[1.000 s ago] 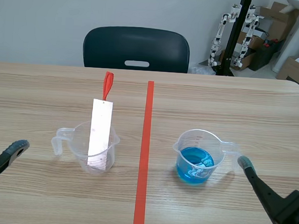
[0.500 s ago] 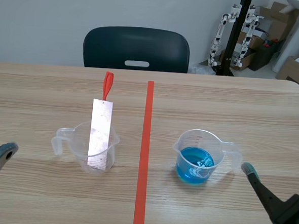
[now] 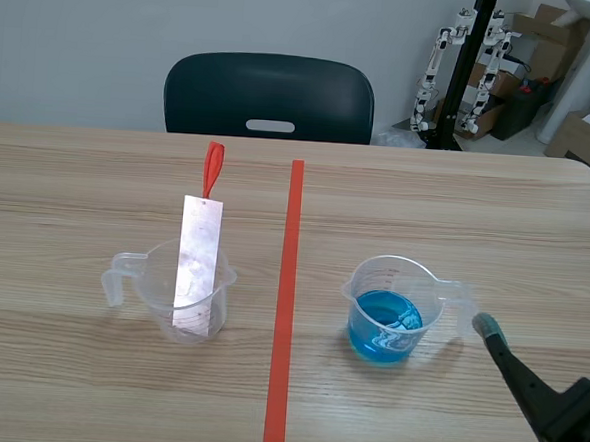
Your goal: Do the redox reaction experiment. lift the metal plate out of the left beaker
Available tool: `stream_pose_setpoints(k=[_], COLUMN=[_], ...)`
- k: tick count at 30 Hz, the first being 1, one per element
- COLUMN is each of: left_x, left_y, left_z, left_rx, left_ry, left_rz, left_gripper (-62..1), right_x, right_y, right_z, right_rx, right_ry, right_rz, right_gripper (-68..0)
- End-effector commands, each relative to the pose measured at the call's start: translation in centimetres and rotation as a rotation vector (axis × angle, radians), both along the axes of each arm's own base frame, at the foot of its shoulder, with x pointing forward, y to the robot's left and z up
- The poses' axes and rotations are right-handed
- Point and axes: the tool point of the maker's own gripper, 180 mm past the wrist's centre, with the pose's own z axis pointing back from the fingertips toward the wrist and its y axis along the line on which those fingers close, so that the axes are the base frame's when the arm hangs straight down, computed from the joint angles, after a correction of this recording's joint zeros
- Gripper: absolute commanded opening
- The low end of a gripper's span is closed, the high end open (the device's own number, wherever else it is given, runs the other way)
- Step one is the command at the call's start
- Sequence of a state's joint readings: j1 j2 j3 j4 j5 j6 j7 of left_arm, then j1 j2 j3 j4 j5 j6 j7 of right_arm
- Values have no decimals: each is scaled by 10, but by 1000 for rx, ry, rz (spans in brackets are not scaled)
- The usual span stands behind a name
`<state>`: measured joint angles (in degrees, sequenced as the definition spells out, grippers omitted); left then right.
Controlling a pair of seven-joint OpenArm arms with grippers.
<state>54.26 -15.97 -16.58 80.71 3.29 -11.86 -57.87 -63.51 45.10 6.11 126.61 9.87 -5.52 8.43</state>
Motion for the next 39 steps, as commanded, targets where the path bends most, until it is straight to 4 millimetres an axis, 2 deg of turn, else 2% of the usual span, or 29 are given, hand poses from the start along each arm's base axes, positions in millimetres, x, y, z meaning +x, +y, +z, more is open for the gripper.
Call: stream_pose_setpoints(k=[1,5,9,12,15,20,26,34,39], left_x=[-6,-30,-51,-57,-57,-50,-27,8,23], left_y=[-1,-2,-15,-20,-21,-26,-31,-34,-35], left_z=[3,-7,-22,-40,-55,-70,-83,-74,-68], left_rx=[-29,-101,-145,-186,-230,-298,-324,-327,-327], left_ry=[-29,-40,-38,-25,-29,-64,-80,-171,-215], left_rz=[4,44,22,29,49,56,50,23,15], left_gripper=[-32,-32,-32,-32,-32,-32,-32,-32,-32], right_x=[4,5,13,22,27,40,54,58,59], right_y=[4,8,9,5,3,-2,-6,-4,-3], right_z=[10,17,27,31,25,18,27,44,48], right_rx=[21,41,43,29,0,22,66,146,199], right_ry=[-43,-74,-122,-148,-131,-85,-110,-166,-147], right_rz=[13,31,35,23,50,95,159,240,259], right_gripper=[4,4,4,4,4,4,4,4,4])
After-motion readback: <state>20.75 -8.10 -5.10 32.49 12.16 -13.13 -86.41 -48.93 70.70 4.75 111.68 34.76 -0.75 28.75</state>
